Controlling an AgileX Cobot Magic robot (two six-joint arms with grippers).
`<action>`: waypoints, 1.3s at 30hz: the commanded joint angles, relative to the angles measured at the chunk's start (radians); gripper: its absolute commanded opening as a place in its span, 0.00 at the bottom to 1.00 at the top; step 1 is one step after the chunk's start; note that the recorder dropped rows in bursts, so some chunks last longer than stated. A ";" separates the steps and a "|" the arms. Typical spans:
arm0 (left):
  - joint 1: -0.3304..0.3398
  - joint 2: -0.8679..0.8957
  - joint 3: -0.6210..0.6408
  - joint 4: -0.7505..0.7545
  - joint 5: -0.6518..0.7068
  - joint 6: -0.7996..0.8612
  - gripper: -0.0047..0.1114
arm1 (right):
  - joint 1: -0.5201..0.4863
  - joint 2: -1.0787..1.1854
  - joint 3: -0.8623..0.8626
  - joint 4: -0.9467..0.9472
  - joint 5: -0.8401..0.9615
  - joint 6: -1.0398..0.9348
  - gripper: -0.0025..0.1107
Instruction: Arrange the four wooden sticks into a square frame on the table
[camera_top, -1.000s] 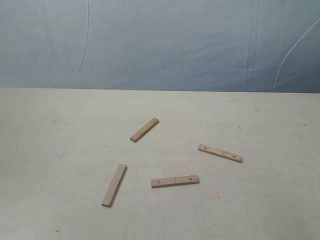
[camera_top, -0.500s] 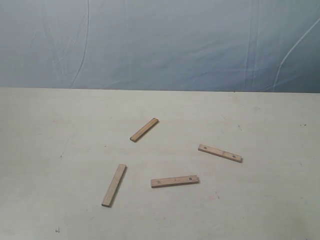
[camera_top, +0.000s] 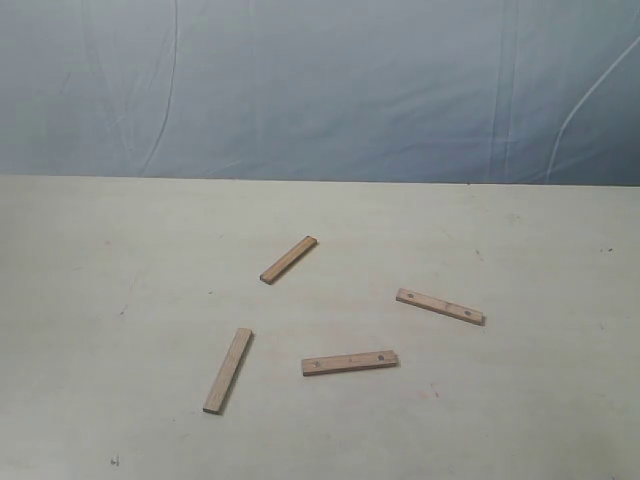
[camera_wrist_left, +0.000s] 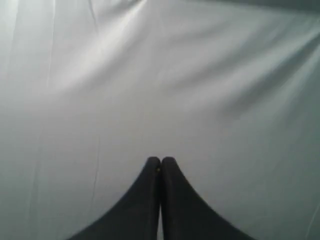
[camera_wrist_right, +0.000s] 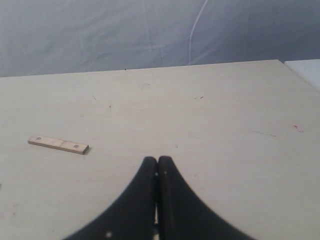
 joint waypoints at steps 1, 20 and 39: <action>-0.189 0.235 -0.108 0.338 0.438 -0.113 0.04 | -0.006 -0.007 0.005 -0.006 -0.012 -0.004 0.01; -0.401 0.876 -0.466 -0.961 1.204 0.951 0.30 | -0.006 -0.007 0.005 0.013 -0.012 -0.004 0.01; -0.403 1.174 -0.385 -0.989 0.940 0.834 0.55 | -0.006 -0.007 0.005 0.011 -0.012 -0.004 0.01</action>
